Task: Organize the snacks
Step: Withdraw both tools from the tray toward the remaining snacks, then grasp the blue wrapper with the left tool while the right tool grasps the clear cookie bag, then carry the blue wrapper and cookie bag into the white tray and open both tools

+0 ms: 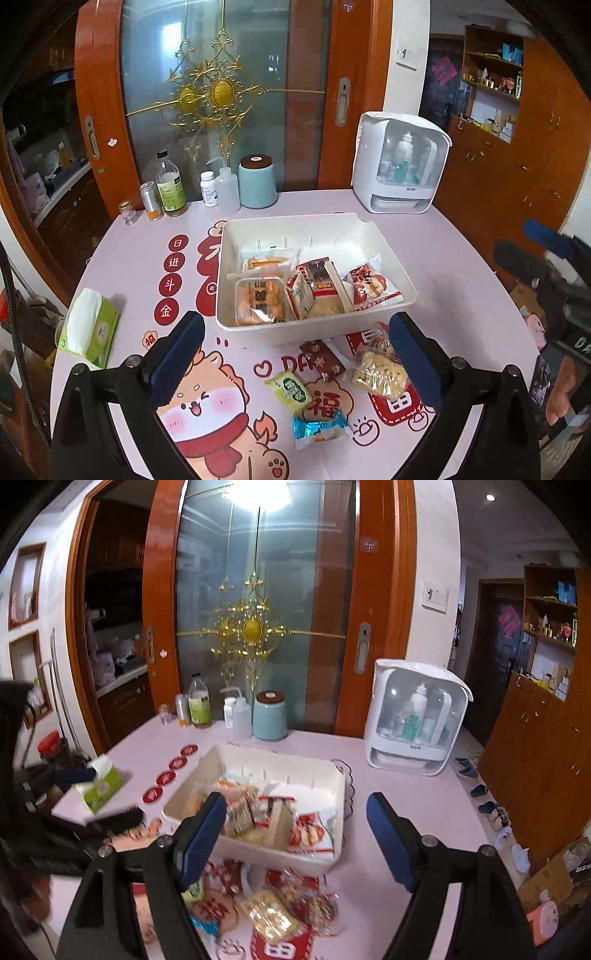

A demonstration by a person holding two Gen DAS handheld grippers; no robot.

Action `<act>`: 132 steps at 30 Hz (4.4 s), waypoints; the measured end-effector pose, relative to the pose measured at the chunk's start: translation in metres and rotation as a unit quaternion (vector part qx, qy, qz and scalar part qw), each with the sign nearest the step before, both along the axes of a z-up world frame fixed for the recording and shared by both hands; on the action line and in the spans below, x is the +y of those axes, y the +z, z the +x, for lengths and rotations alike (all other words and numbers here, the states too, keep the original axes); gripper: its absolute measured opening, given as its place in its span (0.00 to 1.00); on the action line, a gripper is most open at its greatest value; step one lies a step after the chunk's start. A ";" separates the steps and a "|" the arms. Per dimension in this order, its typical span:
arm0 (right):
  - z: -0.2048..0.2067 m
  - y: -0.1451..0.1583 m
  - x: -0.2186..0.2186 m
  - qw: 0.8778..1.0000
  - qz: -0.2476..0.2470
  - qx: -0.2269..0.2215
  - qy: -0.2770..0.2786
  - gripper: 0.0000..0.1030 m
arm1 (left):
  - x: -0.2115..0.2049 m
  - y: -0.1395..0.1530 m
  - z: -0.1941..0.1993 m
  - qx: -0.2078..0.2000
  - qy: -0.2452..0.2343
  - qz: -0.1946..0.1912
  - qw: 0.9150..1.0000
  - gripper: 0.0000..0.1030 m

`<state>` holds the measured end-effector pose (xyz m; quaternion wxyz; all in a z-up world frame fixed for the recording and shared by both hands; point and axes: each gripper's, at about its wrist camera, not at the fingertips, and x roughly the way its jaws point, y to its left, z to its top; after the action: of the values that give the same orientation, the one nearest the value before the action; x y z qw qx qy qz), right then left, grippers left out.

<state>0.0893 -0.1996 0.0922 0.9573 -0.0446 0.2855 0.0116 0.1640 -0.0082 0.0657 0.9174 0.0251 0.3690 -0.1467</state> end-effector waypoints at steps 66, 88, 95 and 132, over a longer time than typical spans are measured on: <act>-0.019 -0.253 0.007 0.979 0.071 0.185 0.056 0.66 | -0.001 -0.232 -0.047 0.127 0.054 -0.014 0.990 0.47; -0.017 -0.110 0.037 0.998 0.009 0.056 0.042 0.66 | 0.032 -0.120 -0.039 0.018 0.067 0.012 0.998 0.47; 0.022 0.003 0.035 0.999 -0.025 -0.030 0.030 0.66 | 0.030 -0.015 0.011 -0.074 0.093 0.041 0.992 0.47; 0.240 -0.104 -0.023 0.986 0.025 0.163 -0.036 0.76 | -0.056 -0.094 0.227 0.077 0.080 0.129 0.985 0.87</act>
<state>0.3292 -0.2229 -0.0114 0.8987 -0.0078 0.4384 -0.0087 0.3906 -0.0643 -0.0279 0.8842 0.1020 0.4552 -0.0257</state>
